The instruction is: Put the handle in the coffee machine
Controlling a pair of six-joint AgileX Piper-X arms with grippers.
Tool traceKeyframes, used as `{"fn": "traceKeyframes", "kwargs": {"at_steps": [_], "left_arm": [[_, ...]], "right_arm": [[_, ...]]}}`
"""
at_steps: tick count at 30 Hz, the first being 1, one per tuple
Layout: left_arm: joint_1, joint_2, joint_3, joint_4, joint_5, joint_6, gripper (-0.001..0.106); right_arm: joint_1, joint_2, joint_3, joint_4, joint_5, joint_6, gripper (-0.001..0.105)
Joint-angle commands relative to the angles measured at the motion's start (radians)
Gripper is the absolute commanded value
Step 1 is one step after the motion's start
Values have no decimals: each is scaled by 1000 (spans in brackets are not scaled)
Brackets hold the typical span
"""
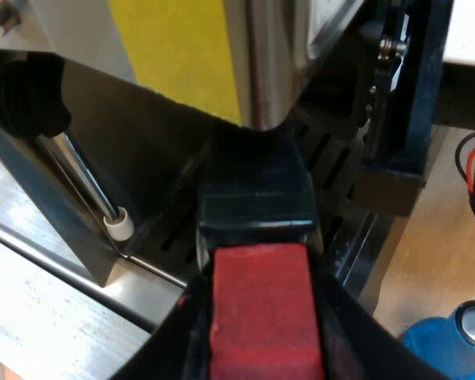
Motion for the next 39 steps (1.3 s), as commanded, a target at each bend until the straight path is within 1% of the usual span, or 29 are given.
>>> {"fn": "traceKeyframes", "kwargs": {"at_steps": [1, 7, 10, 12, 22, 23, 27, 28, 30, 39], "left_arm": [[-8, -19, -12, 5, 129, 30, 0], [-8, -19, -12, 5, 129, 30, 0], [-8, -19, -12, 5, 129, 30, 0], [-8, -19, -12, 5, 129, 30, 0], [-8, -19, -12, 54, 126, 32, 0], [-8, -19, -12, 54, 124, 32, 0], [-8, -19, -12, 54, 122, 32, 0], [-8, -19, -12, 54, 122, 32, 0], [-8, -19, -12, 54, 122, 32, 0], [-8, -19, -12, 51, 122, 36, 0]], "right_arm": [[-2, -19, -17, -81, -17, -38, 24], [25, -19, -17, -87, -8, -47, 24], [41, -19, -17, -87, 50, -54, 24], [45, -19, -17, -87, 92, -82, 24], [35, -19, -36, -177, 90, -103, 24], [33, -19, -45, -177, 90, -125, 24], [33, -19, -52, -177, 90, -165, 24], [33, -19, -65, -188, 88, -212, 24], [33, -19, -72, -202, 89, -225, 24], [33, -19, -72, -242, 89, -225, 24]]}}
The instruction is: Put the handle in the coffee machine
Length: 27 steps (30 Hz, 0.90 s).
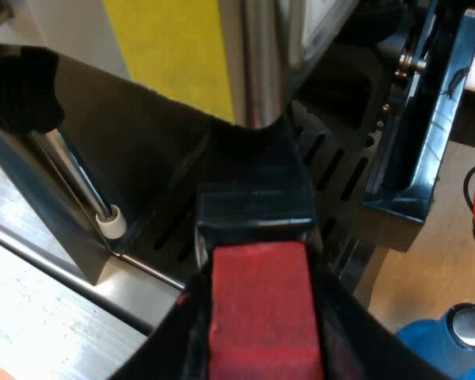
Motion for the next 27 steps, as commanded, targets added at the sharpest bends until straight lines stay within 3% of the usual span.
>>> {"fn": "traceKeyframes", "kwargs": {"at_steps": [1, 4, 5, 6, 10, 13, 18, 27], "left_arm": [[-8, -19, -10, 32, 120, 38, 1], [-8, -19, -10, 32, 120, 38, 2], [-8, -19, -10, 32, 120, 38, 6], [-8, -19, -10, 32, 120, 38, 39], [-8, -19, -10, 32, 120, 38, 60], [-8, -19, -10, 32, 117, 38, 67], [-8, -19, -10, 32, 74, 38, 67], [-8, -32, -10, 32, 74, 35, 67]], "right_arm": [[-13, -46, -45, -134, -28, -23, 24], [-13, -46, -45, -134, -28, -23, 24], [-13, -46, -45, -134, -28, -23, 24], [-13, -46, -45, -134, -28, -23, 24], [-13, -46, -45, -134, -28, -23, 24], [-13, -46, -45, -134, -28, -23, 24], [-13, -46, -45, -134, -28, -23, 24], [-13, -46, -45, -128, -28, -23, 24]]}}
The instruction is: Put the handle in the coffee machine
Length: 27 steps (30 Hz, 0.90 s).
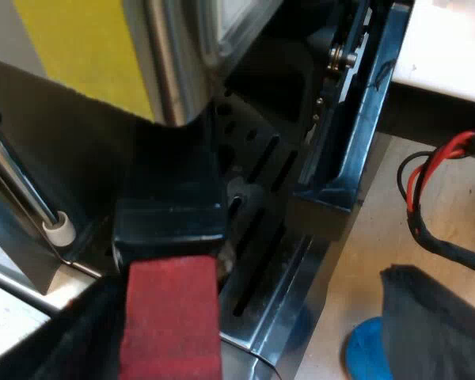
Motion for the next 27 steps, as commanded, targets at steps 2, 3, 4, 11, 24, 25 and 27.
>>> {"fn": "traceKeyframes", "kwargs": {"at_steps": [2, 3, 4, 11, 24, 25, 27], "left_arm": [[-8, -37, -15, -19, 33, 4, 67], [-8, -43, -15, -19, 33, 3, 67], [-8, -50, -15, -19, 33, 1, 67], [-8, -53, -81, 60, 33, -21, 67], [65, -91, -118, 101, 18, -59, 67], [84, -91, -118, 104, 18, -59, 67], [118, -91, -118, 104, 18, -59, 64]], "right_arm": [[-9, -46, -40, -128, -25, -13, 24], [-9, -46, -40, -128, -25, -13, 24], [-9, -46, -40, -128, -25, -13, 24], [-9, -46, -40, -128, -25, -13, 24], [-9, -46, -40, -128, -18, -13, 24], [-9, -46, -40, -128, -18, -13, 24], [-9, -46, -40, -128, -18, -13, 24]]}}
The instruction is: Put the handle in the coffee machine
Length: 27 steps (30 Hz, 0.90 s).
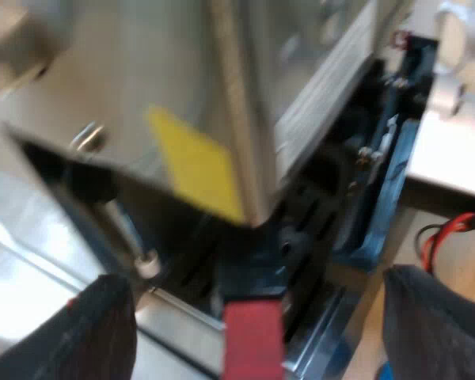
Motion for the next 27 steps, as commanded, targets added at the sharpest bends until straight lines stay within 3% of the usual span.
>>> {"fn": "traceKeyframes", "kwargs": {"at_steps": [1, 3, 5, 6, 7, 8, 10, 14, 22, 27], "left_arm": [[46, -3, -7, 1, 6, -12, 60], [64, -3, -7, 1, 6, -12, 47], [72, -3, -7, 1, -8, -12, 25], [72, -3, -7, 1, -14, -12, 20], [72, 0, -7, -1, -29, -12, 7], [70, 5, -7, -3, -38, -9, 1], [70, 12, -7, -7, -50, -9, 1], [70, 44, -7, -39, -149, -11, 1], [70, 116, -7, -69, -183, -11, 1], [23, 122, -7, -63, -228, 2, 1]], "right_arm": [[-9, -46, -40, -128, -18, -13, 24], [-9, -46, -40, -128, -18, -13, 24], [-9, -46, -40, -128, -18, -13, 24], [-9, -46, -40, -128, -18, -13, 24], [-9, -46, -40, -128, -18, -13, 24], [-9, -46, -40, -128, -18, -13, 24], [-9, -46, -40, -128, -18, -13, 24], [-9, -46, -40, -128, -18, -13, 24], [-9, -46, -40, -128, -18, -13, 24], [-9, -46, -40, -128, -18, -13, 24]]}}
